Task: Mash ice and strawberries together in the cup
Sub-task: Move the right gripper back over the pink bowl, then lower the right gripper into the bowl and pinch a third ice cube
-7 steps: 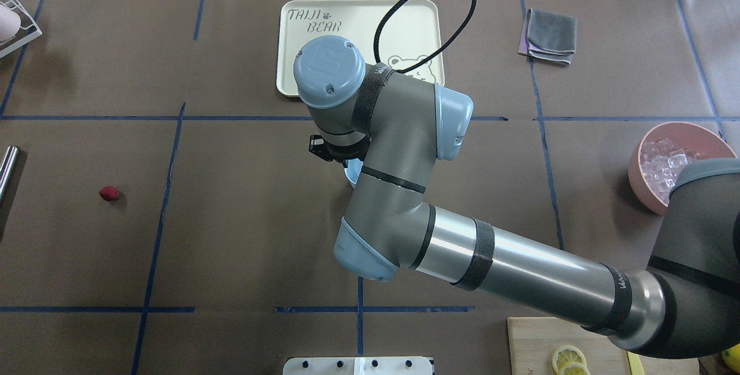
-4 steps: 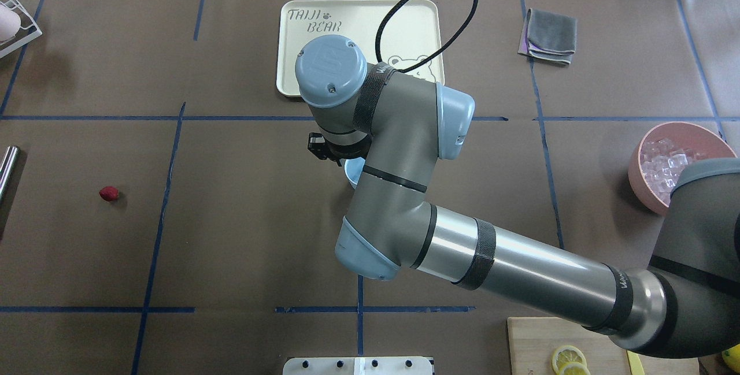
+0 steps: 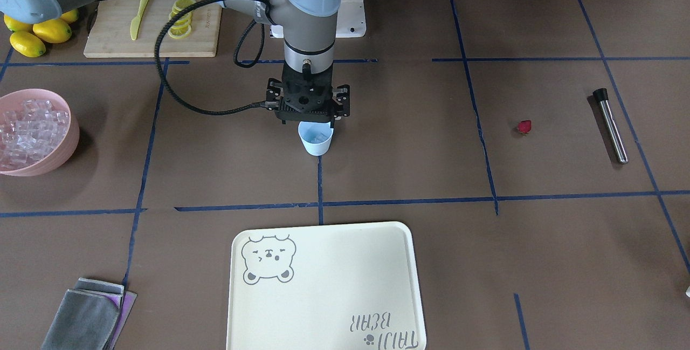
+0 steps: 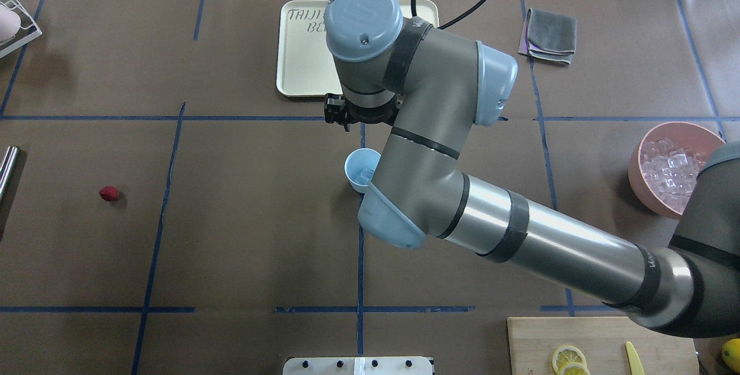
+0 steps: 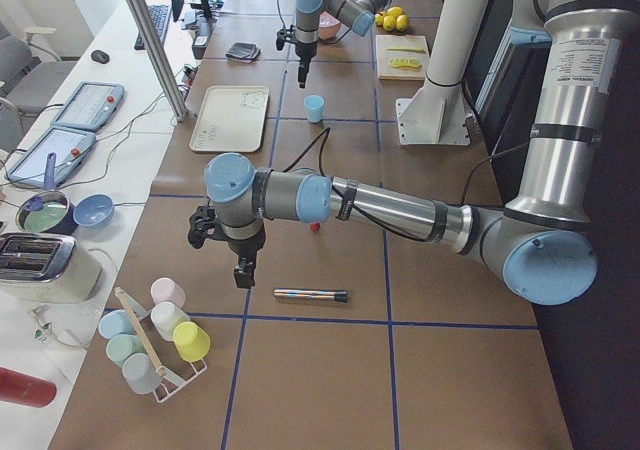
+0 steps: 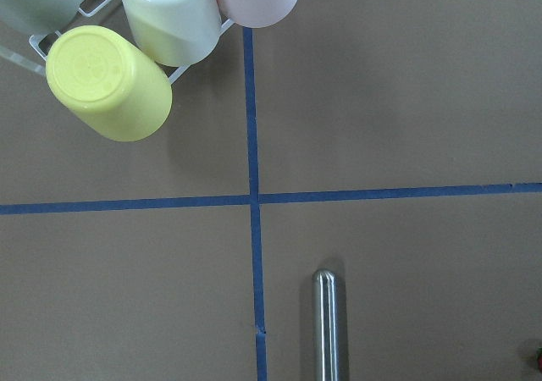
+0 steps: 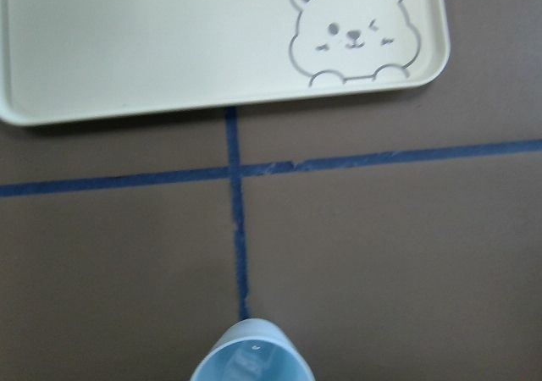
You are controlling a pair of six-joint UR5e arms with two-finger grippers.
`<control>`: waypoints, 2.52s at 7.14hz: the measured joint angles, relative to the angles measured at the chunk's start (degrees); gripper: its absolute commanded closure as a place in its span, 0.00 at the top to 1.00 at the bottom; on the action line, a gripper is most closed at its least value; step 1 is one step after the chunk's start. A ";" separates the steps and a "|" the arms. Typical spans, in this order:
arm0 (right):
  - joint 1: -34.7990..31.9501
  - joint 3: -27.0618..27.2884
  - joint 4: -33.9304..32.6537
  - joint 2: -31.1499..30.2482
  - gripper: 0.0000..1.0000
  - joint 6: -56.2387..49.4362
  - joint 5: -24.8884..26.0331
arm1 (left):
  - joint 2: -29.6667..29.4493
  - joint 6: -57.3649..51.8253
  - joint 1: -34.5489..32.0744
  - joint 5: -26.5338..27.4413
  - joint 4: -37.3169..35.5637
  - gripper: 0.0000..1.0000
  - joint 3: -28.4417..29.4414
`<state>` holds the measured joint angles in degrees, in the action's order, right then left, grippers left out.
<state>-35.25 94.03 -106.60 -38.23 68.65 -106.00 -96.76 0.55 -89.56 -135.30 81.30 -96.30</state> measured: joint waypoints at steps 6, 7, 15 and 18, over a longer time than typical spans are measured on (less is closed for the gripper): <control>-29.32 22.50 11.59 -42.62 1.00 -35.36 -17.15 | -0.28 0.85 0.35 0.03 -0.10 1.00 -1.57; -31.40 21.41 17.82 -48.84 1.00 -37.68 -18.38 | -0.27 0.90 0.38 0.03 -0.14 1.00 -1.83; -29.82 9.17 36.88 -58.62 0.98 -38.41 -19.48 | -0.20 1.02 0.44 -0.19 -0.06 1.00 -2.12; -27.56 8.92 36.65 -58.31 0.78 -38.66 -19.56 | -0.19 1.03 0.44 -0.24 0.00 1.00 -2.06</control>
<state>-62.80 102.95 -69.95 -96.54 29.98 -125.56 -96.94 1.58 -89.12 -135.54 81.30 -98.36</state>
